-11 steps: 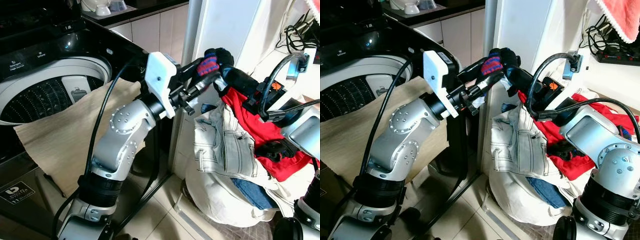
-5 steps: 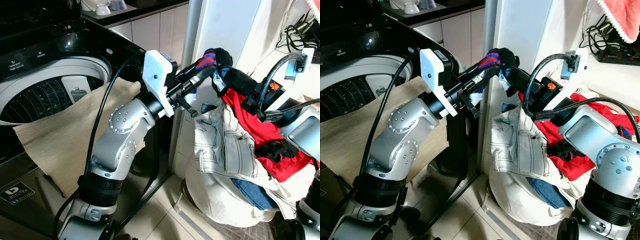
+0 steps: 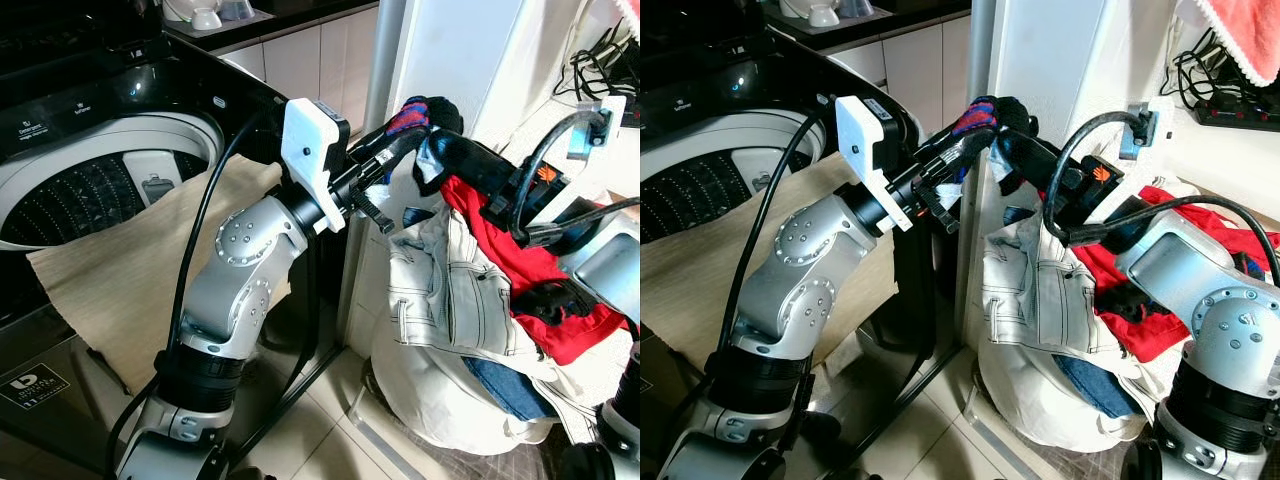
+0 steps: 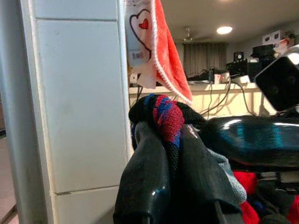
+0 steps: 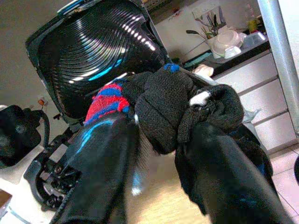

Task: Clothes washing

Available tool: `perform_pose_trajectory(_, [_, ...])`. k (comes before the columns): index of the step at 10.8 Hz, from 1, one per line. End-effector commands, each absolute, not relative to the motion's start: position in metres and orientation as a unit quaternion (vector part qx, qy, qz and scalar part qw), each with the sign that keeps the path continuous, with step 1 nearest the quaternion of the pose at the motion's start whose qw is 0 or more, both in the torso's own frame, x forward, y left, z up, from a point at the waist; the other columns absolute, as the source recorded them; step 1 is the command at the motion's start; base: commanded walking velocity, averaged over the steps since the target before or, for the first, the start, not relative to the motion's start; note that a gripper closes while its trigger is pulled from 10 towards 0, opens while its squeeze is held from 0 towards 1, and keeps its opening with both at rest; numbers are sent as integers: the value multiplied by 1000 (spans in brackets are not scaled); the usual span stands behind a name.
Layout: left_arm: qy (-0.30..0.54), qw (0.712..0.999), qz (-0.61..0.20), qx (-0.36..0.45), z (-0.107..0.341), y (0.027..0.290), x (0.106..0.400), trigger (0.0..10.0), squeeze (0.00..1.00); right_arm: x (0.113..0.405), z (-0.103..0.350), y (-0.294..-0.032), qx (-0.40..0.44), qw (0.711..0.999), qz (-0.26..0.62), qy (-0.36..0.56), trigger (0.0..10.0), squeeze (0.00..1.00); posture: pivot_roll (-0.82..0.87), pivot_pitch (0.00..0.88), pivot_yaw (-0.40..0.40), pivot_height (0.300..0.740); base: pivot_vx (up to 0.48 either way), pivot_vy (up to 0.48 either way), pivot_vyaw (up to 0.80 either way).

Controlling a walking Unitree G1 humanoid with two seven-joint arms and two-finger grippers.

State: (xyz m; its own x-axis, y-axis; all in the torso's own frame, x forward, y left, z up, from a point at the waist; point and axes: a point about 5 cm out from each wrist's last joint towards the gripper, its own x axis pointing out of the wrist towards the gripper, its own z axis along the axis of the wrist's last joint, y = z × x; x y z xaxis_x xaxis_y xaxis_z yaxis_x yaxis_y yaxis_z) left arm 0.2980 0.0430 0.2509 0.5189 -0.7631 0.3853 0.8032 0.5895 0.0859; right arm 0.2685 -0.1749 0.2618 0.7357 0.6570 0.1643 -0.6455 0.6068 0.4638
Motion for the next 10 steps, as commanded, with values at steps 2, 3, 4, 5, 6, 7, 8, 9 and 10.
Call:
perform_pose_trajectory(2, [-200, 879, -430, -45, 255, 48, 305, 0, 0, 263, 269, -173, 243, 891, 383, -12, 10000, 1000, -98, 0, 20, 740, 0, 0, 0])
perform_pose_trajectory(3, [-200, 882, -425, -42, 255, 51, 307, 0, 0, 262, 270, -173, 244, 890, 385, -13, 10000, 1000, -98, 0, 21, 740, 0, 0, 0])
perform_pose_trajectory(4, [-200, 887, -414, -36, 256, 55, 310, 0, 0, 262, 269, -173, 241, 890, 386, -14, 10000, 1000, -97, 0, 22, 740, 0, 0, 0])
perform_pose_trajectory(5, [-201, 895, -397, -27, 256, 61, 315, 0, 0, 262, 269, -175, 224, 899, 377, -15, 10000, 1000, -97, 0, 22, 740, 0, 0, 0])
perform_pose_trajectory(6, [-206, 916, -345, -8, 260, 78, 327, 0, 0, 263, 269, -179, 194, 916, 351, -22, 10000, 267, -98, 0, 23, 740, 0, 0, 0])
perform_pose_trajectory(7, [-214, 936, -280, 20, 267, 97, 339, 0, 0, 262, 270, -180, 185, 918, 350, -30, 10000, 0, -98, 0, 24, 740, 0, 0, 0])
perform_pose_trajectory(8, [-231, 955, -168, 76, 284, 131, 355, 0, 0, 256, 271, -174, 161, 912, 375, -33, 10000, 0, -97, 0, 24, 740, 0, 0, 0])
perform_pose_trajectory(9, [-216, 964, -82, 130, 292, 159, 369, 0, 0, 250, 269, -164, 145, 903, 403, -26, 10000, 0, -93, 0, 22, 740, 0, 0, 0])
perform_pose_trajectory(10, [-117, 973, -6, 196, 278, 188, 389, 4118, 0, 250, 264, -150, 124, 900, 417, -12, 10000, 0, -88, 0, 19, 740, 0, 0, 0])
